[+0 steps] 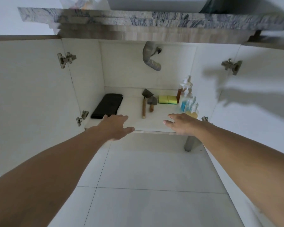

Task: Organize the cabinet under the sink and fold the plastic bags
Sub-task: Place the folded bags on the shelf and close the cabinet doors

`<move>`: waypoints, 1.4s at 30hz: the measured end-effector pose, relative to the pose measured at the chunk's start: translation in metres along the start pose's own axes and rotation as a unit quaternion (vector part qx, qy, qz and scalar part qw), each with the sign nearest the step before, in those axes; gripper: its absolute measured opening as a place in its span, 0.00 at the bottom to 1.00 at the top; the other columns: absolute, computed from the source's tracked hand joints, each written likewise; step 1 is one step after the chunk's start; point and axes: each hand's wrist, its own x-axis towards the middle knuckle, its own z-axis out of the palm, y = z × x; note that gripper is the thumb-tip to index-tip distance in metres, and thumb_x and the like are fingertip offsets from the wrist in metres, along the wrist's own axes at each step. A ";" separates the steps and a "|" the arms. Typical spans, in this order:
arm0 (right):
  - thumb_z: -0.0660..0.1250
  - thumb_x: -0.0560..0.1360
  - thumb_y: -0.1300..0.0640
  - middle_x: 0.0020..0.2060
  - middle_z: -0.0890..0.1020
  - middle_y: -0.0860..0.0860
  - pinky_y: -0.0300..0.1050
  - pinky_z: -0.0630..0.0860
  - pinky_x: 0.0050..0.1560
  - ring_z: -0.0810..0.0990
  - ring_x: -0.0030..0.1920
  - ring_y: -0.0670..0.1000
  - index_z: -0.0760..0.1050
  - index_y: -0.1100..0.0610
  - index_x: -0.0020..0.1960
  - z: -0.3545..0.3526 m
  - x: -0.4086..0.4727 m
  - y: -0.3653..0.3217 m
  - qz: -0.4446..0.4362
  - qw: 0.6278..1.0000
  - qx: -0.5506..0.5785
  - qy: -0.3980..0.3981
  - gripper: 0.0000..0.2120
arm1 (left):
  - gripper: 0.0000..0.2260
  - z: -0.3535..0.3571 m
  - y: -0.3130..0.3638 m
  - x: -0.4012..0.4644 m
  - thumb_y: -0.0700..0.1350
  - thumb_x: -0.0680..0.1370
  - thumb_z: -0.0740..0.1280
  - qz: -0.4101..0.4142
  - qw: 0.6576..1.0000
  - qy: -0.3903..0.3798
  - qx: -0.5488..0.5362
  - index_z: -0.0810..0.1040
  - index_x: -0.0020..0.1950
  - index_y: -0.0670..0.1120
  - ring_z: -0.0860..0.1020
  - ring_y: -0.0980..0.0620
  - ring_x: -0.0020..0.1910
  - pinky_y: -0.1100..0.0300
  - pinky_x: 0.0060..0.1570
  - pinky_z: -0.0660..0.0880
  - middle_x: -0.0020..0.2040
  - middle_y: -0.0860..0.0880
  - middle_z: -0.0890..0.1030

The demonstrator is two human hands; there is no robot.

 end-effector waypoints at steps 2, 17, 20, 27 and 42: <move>0.51 0.80 0.36 0.76 0.62 0.56 0.53 0.66 0.68 0.66 0.72 0.59 0.54 0.51 0.79 -0.009 -0.012 0.006 -0.010 1.000 0.002 -0.010 0.32 | 0.31 -0.005 0.016 -0.005 0.62 0.80 0.54 0.004 1.000 -0.005 0.003 0.56 0.78 0.48 0.60 0.47 0.75 0.44 0.75 0.50 0.77 0.48 0.61; 0.56 0.80 0.48 0.49 0.79 0.51 0.50 0.65 0.50 0.77 0.53 0.56 0.71 0.55 0.55 -0.240 -0.147 0.105 0.134 0.968 -0.163 0.136 0.12 | 0.27 -0.205 0.232 0.004 0.59 0.81 0.54 0.221 0.973 -0.058 0.031 0.58 0.77 0.47 0.62 0.47 0.74 0.47 0.73 0.57 0.76 0.47 0.62; 0.62 0.76 0.53 0.48 0.80 0.51 0.48 0.65 0.45 0.78 0.51 0.55 0.72 0.55 0.53 -0.282 -0.175 0.126 0.164 0.956 -0.168 0.173 0.08 | 0.23 -0.242 0.278 0.010 0.54 0.82 0.55 0.252 0.967 -0.043 -0.004 0.60 0.75 0.47 0.65 0.46 0.71 0.49 0.70 0.60 0.74 0.48 0.65; 0.63 0.73 0.66 0.42 0.76 0.54 0.45 0.74 0.40 0.79 0.47 0.58 0.70 0.59 0.45 -0.317 -0.214 0.168 0.267 0.957 -0.049 0.105 0.04 | 0.24 -0.274 0.364 0.034 0.48 0.83 0.54 0.320 0.947 -0.034 -0.024 0.51 0.78 0.47 0.57 0.46 0.76 0.44 0.73 0.57 0.79 0.49 0.56; 0.73 0.69 0.63 0.36 0.85 0.53 0.41 0.81 0.41 0.84 0.41 0.53 0.84 0.58 0.37 -0.305 -0.206 0.210 0.249 0.924 0.278 0.084 0.03 | 0.21 -0.266 0.399 0.050 0.54 0.84 0.47 0.319 0.938 -0.119 -0.059 0.61 0.77 0.54 0.58 0.51 0.76 0.44 0.74 0.54 0.79 0.53 0.56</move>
